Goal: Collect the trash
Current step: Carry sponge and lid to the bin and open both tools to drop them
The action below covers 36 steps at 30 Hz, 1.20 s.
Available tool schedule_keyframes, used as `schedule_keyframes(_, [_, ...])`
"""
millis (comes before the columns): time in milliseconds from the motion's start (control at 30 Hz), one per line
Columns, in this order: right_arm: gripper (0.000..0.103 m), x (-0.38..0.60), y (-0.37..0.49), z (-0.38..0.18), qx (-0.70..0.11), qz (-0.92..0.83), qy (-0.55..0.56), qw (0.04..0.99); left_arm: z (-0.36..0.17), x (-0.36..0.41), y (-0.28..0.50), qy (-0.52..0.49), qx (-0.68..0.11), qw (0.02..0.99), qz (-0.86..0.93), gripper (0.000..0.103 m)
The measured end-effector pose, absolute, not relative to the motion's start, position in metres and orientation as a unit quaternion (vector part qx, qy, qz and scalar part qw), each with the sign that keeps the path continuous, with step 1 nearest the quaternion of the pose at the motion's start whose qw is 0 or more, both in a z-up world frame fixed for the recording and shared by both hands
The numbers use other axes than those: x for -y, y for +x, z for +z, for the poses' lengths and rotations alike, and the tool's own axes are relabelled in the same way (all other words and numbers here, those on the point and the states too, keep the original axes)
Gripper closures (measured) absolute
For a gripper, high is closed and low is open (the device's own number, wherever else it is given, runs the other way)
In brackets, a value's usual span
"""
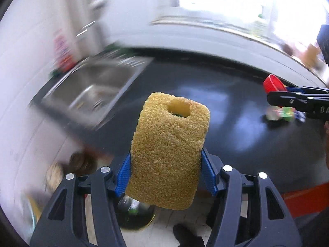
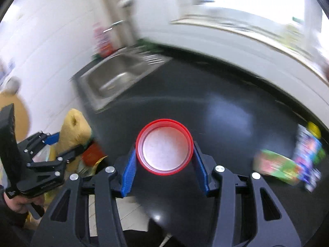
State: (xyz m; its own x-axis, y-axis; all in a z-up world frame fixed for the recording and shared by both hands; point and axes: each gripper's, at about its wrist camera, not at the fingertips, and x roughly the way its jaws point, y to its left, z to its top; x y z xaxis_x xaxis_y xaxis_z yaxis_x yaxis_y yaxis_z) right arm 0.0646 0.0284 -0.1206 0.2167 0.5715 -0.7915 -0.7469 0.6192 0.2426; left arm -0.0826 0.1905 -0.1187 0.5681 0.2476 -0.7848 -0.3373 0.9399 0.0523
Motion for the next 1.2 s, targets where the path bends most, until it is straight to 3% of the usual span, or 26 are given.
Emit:
schedule_keyframes(367, [0.053,-0.180,-0.051,-0.185,-0.521,0.551,-0.168,0.630,-0.191,-0.283,-0.236,-0.219,-0.459,0.813,0.285,0.045])
schedule_keyframes(567, [0.053,-0.213,-0.077,-0.213,-0.541,0.548,-0.200,0.606,-0.225,-0.298,-0.250,-0.250,-0.470,0.798,0.282,0.045])
schedule_keyframes(967, [0.053,-0.243,-0.078,-0.223,-0.543,0.543,-0.217,0.602,-0.239,-0.324,-0.236,-0.262,-0.466,0.802,0.268,0.044])
schedule_keyframes(1033, [0.053,-0.247,-0.078,-0.225,-0.546,0.542,-0.216,0.601,-0.239,-0.326,-0.235,-0.259,-0.467,0.803,0.263,0.040])
schedule_keyframes(1133, [0.035,-0.252,-0.079,-0.223,-0.543,0.543,-0.216,0.603,-0.238,-0.327,-0.235,-0.250,-0.467,0.803,0.272,0.023])
schedule_keyframes(1200, [0.035,-0.250,-0.078,-0.222,-0.541,0.543,-0.216,0.604,-0.237,-0.329,-0.237,-0.251,-0.465,0.803,0.275,0.023])
